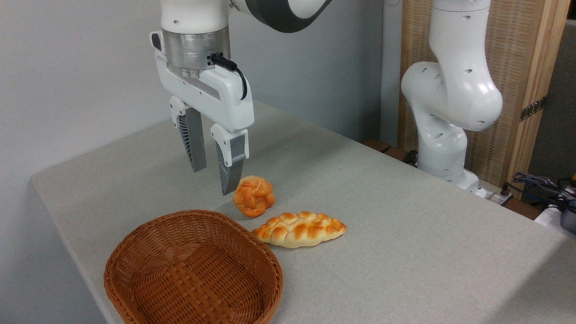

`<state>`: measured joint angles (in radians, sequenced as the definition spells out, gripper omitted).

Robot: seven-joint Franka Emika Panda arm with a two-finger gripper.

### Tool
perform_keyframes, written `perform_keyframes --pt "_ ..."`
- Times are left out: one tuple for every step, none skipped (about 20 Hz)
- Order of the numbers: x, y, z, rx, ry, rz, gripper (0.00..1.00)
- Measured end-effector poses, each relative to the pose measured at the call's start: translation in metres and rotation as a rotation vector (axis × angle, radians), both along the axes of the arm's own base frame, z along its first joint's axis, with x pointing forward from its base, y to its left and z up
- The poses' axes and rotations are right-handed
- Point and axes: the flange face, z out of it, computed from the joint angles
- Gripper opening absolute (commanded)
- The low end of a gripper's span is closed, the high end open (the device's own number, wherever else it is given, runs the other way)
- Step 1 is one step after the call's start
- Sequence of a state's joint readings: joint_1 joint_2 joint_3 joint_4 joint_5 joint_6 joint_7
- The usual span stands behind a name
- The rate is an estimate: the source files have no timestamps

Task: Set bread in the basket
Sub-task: 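Lower the open gripper over the round orange bread roll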

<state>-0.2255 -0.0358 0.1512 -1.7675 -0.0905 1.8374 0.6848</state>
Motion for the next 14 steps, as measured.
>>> perform_keyframes --pt "0.000 0.000 0.000 0.000 0.000 -0.001 1.00" --pt "0.000 -0.001 0.000 0.000 0.000 -0.001 1.00" --pt "0.000 -0.001 -0.001 0.000 0.001 -0.002 1.00" --pt "0.000 -0.001 -0.001 0.000 0.002 -0.003 1.00" --pt "-0.001 -0.001 -0.001 0.000 0.004 -0.003 1.00" --pt "-0.002 -0.001 -0.003 0.000 0.009 -0.003 1.00" --pt "-0.004 -0.001 -0.005 0.000 0.018 -0.004 1.00" --pt "-0.006 -0.001 -0.007 0.000 0.028 -0.005 1.00" --pt "-0.009 -0.001 -0.009 0.000 0.038 -0.006 1.00" --pt "-0.012 -0.001 -0.010 0.000 0.045 -0.006 1.00" --pt "-0.014 -0.001 -0.009 -0.001 0.050 -0.007 1.00" --pt "-0.016 0.000 -0.008 -0.002 0.052 -0.008 1.00" --pt "-0.018 0.000 -0.005 -0.003 0.051 -0.009 1.00" --pt "-0.020 0.000 -0.003 -0.004 0.050 -0.009 1.00"
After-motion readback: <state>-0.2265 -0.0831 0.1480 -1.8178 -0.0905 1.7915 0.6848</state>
